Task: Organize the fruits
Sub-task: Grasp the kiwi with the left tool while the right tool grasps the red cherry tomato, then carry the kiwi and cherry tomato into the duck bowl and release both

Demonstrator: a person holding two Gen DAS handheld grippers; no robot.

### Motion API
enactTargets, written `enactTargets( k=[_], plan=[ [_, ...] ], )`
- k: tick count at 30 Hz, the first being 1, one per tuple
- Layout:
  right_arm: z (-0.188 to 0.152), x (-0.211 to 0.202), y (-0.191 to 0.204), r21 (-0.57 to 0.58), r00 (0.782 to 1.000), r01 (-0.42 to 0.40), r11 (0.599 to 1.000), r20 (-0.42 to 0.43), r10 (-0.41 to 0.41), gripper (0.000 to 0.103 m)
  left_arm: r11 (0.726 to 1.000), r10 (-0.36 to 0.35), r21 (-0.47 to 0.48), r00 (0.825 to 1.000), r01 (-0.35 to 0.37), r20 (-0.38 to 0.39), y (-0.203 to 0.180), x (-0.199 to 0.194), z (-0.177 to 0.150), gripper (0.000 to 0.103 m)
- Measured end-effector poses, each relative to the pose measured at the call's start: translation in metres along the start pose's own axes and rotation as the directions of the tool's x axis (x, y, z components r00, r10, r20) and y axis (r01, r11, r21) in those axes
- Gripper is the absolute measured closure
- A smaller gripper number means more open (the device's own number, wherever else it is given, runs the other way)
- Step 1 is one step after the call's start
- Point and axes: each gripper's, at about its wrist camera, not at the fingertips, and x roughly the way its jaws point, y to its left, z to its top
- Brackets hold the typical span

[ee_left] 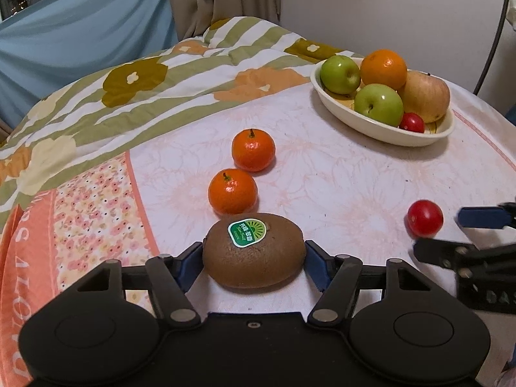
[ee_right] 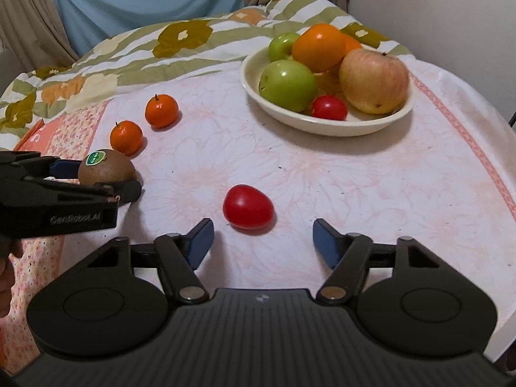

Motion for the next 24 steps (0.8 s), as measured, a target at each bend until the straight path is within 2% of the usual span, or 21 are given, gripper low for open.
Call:
enactTargets(
  k=[9,16,17,18,19,24],
  plan=[
    [0.011,0.013,0.008,-0.019,1.000,-0.006,1.000,0.014,0.006,0.030,1.000,-0.003,-0.026,1.000,0.002,-0.012,0.004,-0.008,-0.009,0.033],
    [0.014,0.017,0.011,-0.040,1.000,-0.009,0.999,0.011,0.009,0.032,0.999,0.009,-0.037,1.000,-0.010,-0.020,0.005,-0.013,-0.014,0.033],
    [0.014,0.017,0.011,-0.046,1.000,-0.007,0.999,0.011,0.008,0.037,0.999,0.010,-0.039,1.000,-0.011,-0.022,0.005,-0.013,-0.014,0.033],
    [0.014,0.017,0.011,-0.056,1.000,-0.004,0.998,0.013,0.005,0.048,0.999,0.011,-0.041,1.000,-0.012,-0.023,0.005,-0.014,-0.015,0.033],
    [0.013,0.016,0.012,-0.070,1.000,-0.001,0.998,0.017,0.002,0.052,0.999,0.011,-0.043,1.000,-0.012,-0.024,0.005,-0.014,-0.015,0.033],
    [0.017,0.014,0.008,-0.079,1.000,-0.014,0.997,0.016,0.015,0.052,0.998,0.010,-0.059,1.000,-0.011,-0.023,0.003,-0.017,-0.013,0.033]
  ],
)
